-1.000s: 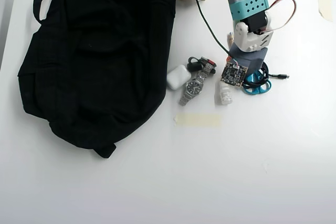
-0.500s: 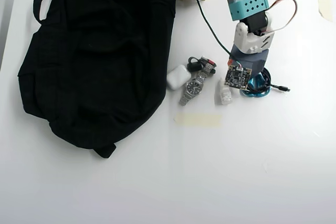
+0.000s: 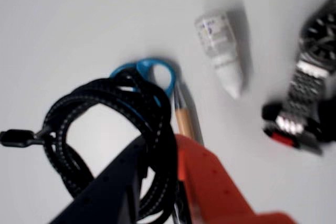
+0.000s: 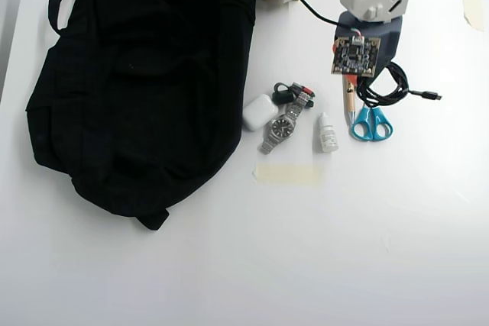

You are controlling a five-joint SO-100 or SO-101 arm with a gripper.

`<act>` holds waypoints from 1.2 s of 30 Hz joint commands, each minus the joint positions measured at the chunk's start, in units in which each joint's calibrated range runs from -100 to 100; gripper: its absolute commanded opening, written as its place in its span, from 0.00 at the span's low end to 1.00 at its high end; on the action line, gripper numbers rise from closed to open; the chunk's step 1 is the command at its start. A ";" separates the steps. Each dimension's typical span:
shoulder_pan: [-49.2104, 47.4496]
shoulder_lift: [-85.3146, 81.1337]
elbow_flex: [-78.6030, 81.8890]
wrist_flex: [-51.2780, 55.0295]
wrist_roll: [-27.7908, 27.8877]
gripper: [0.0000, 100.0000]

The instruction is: Put the usbc cable into the black bag

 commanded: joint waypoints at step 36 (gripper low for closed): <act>61.49 6.64 7.19 -26.06 16.62 0.03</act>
